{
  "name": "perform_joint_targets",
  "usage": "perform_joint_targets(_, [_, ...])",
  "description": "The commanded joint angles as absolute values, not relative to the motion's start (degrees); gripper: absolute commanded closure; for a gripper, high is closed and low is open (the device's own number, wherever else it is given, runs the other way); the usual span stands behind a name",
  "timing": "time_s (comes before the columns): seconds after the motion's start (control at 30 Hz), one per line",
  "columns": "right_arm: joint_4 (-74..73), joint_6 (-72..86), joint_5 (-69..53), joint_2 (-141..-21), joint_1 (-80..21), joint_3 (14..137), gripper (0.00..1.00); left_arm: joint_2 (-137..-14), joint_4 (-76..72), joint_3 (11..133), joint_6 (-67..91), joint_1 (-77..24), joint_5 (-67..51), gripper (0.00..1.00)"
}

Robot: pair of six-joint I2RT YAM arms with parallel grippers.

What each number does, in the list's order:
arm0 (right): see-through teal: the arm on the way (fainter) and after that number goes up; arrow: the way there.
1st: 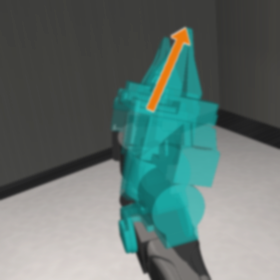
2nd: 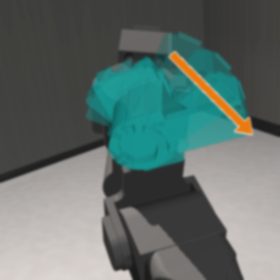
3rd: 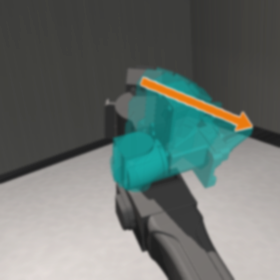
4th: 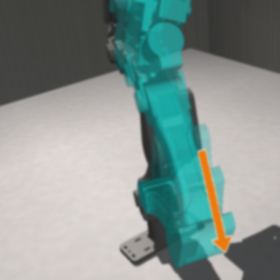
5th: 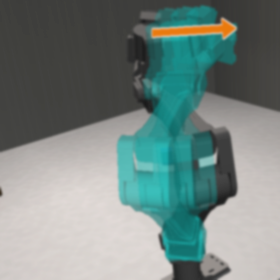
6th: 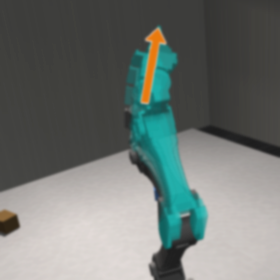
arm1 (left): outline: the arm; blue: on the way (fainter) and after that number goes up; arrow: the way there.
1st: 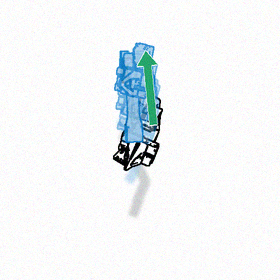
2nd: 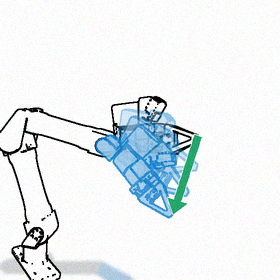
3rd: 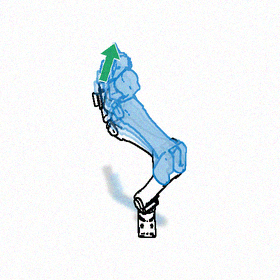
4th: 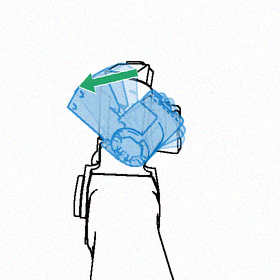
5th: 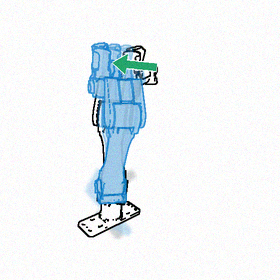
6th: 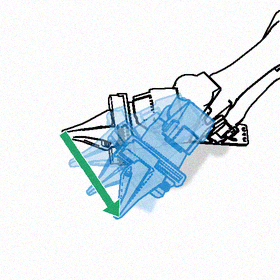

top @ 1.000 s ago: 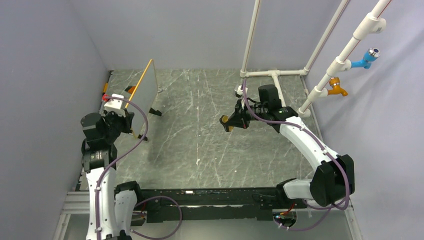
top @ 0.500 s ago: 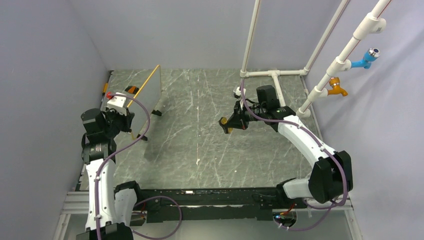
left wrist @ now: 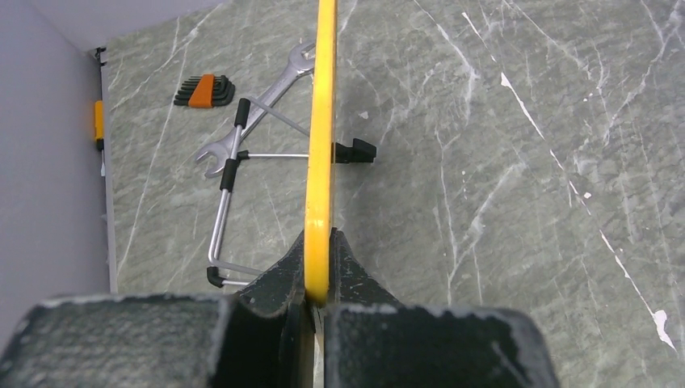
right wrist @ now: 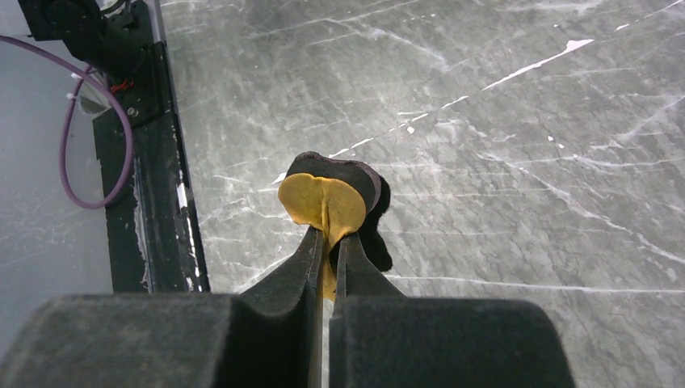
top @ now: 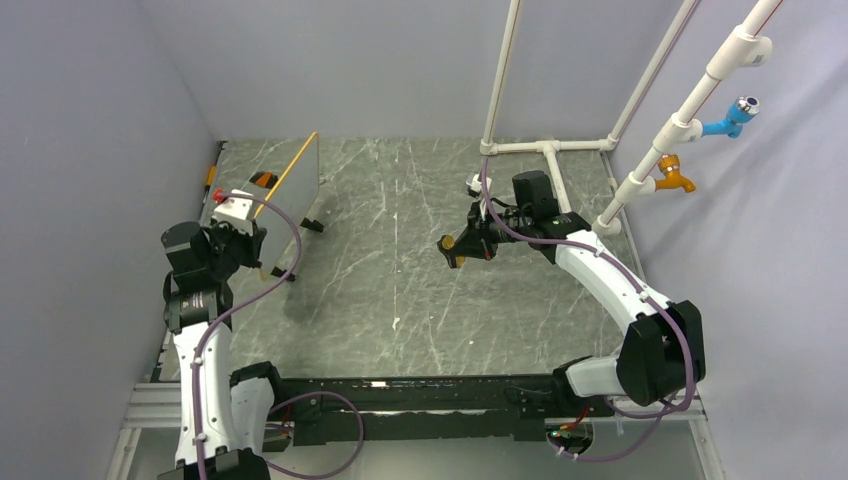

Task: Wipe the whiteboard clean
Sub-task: Place the whiteboard on the whiteboard stand.

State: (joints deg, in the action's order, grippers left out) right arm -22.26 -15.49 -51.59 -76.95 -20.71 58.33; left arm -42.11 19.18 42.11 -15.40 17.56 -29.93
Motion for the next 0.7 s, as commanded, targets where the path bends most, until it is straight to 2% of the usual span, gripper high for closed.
perform_joint_targets(0.0, [-21.09,-17.12,-53.96,-77.09,-20.65,58.1,1.0,-39.63,10.18,42.76,-16.47,17.86,-33.32,1.0])
perform_joint_targets(0.67, [-21.36,-17.4,-54.32,-77.03,-20.64,58.1,1.0,-41.45,8.0,38.93,-17.74,18.23,-32.44,1.0])
